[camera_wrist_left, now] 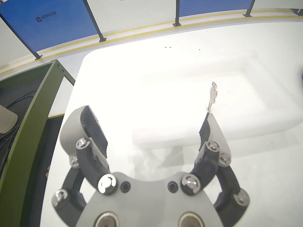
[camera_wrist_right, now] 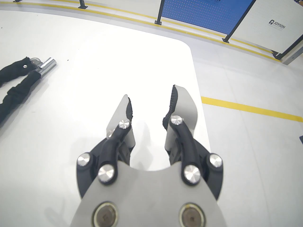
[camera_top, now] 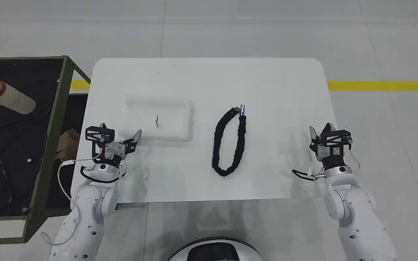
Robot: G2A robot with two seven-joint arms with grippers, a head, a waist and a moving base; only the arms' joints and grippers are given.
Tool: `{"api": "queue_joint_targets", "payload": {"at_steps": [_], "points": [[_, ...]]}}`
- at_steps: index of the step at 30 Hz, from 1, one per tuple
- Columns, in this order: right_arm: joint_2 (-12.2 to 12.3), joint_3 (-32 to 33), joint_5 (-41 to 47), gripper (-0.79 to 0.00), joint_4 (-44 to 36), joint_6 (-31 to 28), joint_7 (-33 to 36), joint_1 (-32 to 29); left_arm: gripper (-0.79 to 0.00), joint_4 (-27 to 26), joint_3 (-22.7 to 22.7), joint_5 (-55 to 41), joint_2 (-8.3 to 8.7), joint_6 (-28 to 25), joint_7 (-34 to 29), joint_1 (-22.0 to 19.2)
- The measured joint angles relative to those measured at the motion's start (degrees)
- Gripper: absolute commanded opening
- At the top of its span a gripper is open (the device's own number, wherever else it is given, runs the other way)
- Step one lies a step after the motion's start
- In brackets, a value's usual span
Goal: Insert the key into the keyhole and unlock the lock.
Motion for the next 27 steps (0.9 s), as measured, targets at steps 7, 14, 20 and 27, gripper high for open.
{"api": "queue_joint_targets", "payload": {"at_steps": [7,14,20,27], "points": [[0.0,0.0,0.0,0.0,0.0,0.0,0.0,0.0,0.0,0.0,0.0,0.0,0.0,0.0,0.0,0.0],[0.0,0.0,0.0,0.0,0.0,0.0,0.0,0.0,0.0,-2.1,-2.5,-6.5,0.1,-2.8,-7.9,-4.5],[0.0,0.0,0.0,0.0,0.0,0.0,0.0,0.0,0.0,-1.8,-6.2,-22.1,0.84,-6.6,-33.2,-17.1],[0.0,0.0,0.0,0.0,0.0,0.0,0.0,0.0,0.0,9.0,-3.1,-36.7,2.01,-5.5,-68.8,-37.2]]}}
